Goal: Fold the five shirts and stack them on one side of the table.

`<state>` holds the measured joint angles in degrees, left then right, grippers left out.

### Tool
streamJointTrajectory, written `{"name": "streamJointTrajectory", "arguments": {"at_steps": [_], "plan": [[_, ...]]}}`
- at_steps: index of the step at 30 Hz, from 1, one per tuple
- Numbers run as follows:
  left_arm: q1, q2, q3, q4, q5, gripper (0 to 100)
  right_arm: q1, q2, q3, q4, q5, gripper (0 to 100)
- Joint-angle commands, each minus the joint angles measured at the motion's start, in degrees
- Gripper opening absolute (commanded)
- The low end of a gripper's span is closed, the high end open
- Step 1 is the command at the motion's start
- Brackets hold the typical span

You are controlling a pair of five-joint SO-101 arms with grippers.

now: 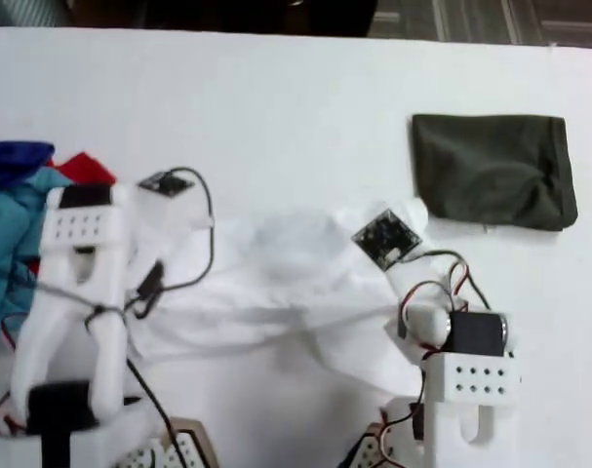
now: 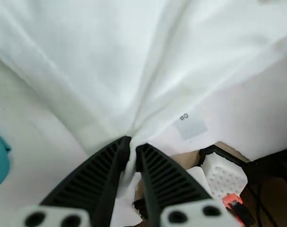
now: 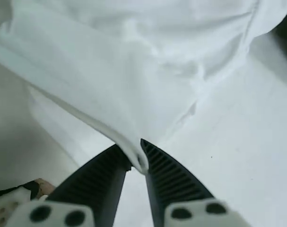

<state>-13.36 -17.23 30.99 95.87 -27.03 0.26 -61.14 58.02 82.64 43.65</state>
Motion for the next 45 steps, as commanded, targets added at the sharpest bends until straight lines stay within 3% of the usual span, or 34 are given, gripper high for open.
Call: {"name": "streamJointTrajectory", "arguments": {"at_steps": [1,9,20,25,29,37,43,45], "plan": [[0.4,-4.7,1.8,0.7,-0.3,3,0.8,-1.3,-0.5,1.9,1.9,1.9],[0.4,-0.1,13.4,-9.3,-0.4,3,3.4,-1.3,1.8,3.4,9.1,1.9],[0.3,6.1,11.5,-9.4,-0.4,3,3.0,-1.2,5.8,2.9,13.1,5.4],[0.0,6.1,11.5,-9.2,-0.3,15,3.0,-1.3,5.8,2.9,13.2,22.1],[0.0,6.0,9.0,-6.2,-0.3,21,3.0,-1.3,5.1,3.3,13.2,21.4],[-0.1,6.0,-9.4,5.4,0.1,21,3.4,-1.3,-15.7,12.5,12.7,19.7],[0.1,6.4,-16.8,6.0,0.3,21,3.5,-1.1,-34.6,15.5,12.5,19.5],[0.3,6.5,-16.6,5.1,0.3,20,3.0,-0.5,-37.1,13.8,9.1,19.4]]}}
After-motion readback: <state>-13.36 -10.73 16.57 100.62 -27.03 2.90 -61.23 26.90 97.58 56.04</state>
